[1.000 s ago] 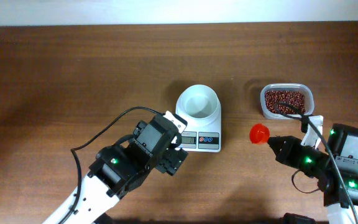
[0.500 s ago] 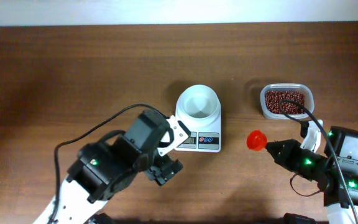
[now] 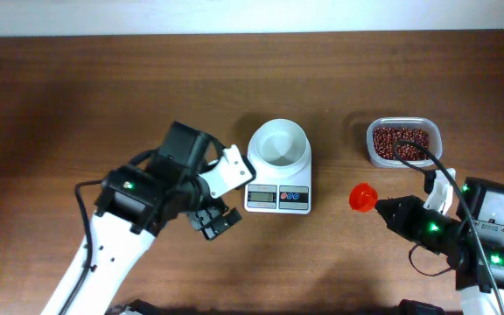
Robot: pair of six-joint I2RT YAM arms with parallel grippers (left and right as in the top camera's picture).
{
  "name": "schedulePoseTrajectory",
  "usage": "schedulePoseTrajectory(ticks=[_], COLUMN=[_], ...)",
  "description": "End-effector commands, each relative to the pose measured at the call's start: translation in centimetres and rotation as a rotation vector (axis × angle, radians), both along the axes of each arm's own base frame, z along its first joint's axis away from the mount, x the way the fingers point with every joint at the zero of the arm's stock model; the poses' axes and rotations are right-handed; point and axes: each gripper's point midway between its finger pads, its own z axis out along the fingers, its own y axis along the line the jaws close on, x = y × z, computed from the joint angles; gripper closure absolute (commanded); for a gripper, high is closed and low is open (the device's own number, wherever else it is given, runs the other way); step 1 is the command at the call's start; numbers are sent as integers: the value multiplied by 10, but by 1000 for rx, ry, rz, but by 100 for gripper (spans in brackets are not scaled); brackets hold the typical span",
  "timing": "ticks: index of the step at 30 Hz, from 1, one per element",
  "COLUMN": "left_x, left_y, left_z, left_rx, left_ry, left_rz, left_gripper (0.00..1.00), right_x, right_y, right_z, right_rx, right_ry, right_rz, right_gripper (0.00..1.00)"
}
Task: Scoop and weigh 50g on scale
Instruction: 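Withdraw the left gripper from the scale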
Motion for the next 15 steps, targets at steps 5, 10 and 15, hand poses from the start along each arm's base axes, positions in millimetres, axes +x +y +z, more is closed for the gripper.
schedulePoseTrajectory(ticks=[5, 10, 15], left_x=[-1, 3, 3], left_y=[-6, 1, 1], left_z=[14, 11, 11], left_rx=[-128, -86, -86], left_ry=[11, -5, -5], left_rz=[-72, -53, -53], left_gripper=[1, 1, 1], right_x=[1, 0, 0], right_y=[-2, -2, -2], right_z=[4, 3, 3], right_rx=[-16, -14, -14], right_ry=[-15, -7, -7], right_rz=[-2, -2, -2], right_gripper=[96, 96, 96])
